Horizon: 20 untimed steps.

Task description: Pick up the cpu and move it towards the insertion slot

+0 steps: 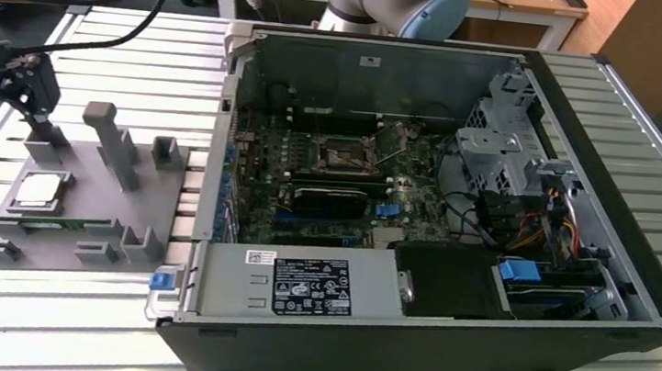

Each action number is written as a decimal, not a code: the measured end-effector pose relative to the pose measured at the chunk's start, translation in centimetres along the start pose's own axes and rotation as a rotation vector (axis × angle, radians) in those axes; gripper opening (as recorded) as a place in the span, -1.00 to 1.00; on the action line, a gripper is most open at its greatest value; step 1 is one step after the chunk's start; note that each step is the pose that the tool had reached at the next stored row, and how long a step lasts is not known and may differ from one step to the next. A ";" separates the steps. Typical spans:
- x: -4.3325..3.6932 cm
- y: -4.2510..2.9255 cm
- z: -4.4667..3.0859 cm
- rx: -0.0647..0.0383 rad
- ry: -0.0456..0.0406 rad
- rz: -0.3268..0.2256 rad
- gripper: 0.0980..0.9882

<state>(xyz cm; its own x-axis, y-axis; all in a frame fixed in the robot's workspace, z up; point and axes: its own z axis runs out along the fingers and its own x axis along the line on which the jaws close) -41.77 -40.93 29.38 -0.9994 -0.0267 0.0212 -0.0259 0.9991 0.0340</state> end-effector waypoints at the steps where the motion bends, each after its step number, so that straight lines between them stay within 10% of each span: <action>1: 0.02 -0.01 0.18 0.000 0.0003 0.000 0.39; 20: 0.36 -0.13 2.72 0.000 0.0058 -0.003 0.39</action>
<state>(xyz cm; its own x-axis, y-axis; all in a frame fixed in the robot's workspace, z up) -42.18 -40.97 26.66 -0.9992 -0.0296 0.0269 -0.0287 0.9990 0.0337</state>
